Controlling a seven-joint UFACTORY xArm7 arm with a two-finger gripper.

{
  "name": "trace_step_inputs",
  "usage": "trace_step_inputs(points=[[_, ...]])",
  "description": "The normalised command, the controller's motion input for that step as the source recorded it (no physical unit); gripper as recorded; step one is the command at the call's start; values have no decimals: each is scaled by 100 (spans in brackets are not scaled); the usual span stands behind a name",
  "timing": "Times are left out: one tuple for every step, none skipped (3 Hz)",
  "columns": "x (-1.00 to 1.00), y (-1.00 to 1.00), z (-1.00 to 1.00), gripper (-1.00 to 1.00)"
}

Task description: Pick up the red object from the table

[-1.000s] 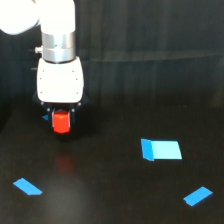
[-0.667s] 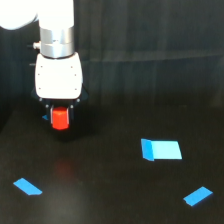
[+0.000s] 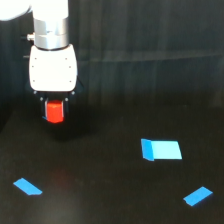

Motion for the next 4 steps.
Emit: trace_step_inputs(points=[[-21,6,49,-100],[-23,-7,32,-100],[-14,1,33,-89],[-18,13,24,-95]])
